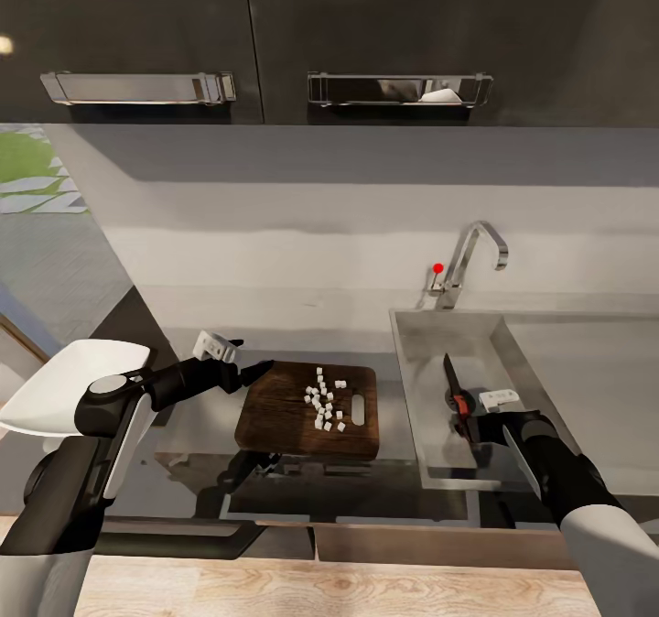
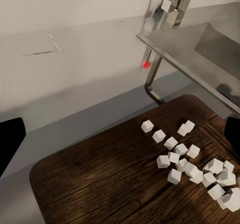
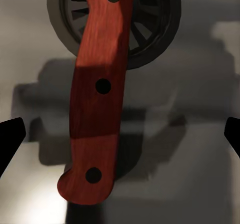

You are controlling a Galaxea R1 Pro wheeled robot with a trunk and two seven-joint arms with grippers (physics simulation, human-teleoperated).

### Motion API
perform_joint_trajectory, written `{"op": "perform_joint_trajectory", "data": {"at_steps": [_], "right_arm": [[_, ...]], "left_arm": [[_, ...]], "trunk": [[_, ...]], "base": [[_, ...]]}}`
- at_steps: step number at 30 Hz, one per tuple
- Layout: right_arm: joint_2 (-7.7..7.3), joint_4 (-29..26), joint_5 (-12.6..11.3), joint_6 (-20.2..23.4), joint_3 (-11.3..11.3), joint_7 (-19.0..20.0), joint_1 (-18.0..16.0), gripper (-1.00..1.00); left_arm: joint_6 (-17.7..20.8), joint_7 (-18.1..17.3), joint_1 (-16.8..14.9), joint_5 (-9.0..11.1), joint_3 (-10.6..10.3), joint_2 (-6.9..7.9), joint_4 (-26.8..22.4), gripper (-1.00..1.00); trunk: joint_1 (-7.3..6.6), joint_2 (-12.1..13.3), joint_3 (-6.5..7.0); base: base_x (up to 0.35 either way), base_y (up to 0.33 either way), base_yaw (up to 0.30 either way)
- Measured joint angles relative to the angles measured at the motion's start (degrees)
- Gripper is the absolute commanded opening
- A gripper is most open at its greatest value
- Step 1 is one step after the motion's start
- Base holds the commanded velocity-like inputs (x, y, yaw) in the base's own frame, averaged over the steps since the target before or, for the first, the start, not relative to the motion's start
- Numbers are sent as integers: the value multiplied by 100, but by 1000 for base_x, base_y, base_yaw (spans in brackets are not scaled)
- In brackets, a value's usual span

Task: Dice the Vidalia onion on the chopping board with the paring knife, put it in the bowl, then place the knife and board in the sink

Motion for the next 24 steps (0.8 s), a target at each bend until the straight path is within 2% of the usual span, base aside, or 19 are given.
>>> {"op": "perform_joint_trajectory", "data": {"at_steps": [9, 12, 13, 24], "right_arm": [[0, -104, 5, -1, 9, 0, 0, 100], [0, -389, 6, -1, 18, 1, 0, 100], [0, -733, 1, -1, 24, 5, 3, 100], [-7, -1736, -4, 51, 28, 19, 9, 100]], "left_arm": [[0, 0, 0, 0, 0, 0, -2, 100], [0, 0, 0, 0, 0, 0, 0, 100], [-1, -1, 0, -1, -3, 0, 3, 100], [-2, -1, 0, 0, -8, 0, 1, 100]], "trunk": [[0, 0, 0], [0, 0, 0], [0, -1, 1], [0, 0, 0]], "base": [[0, 0, 0], [0, 0, 0], [0, 0, 0], [0, 0, 0]]}}
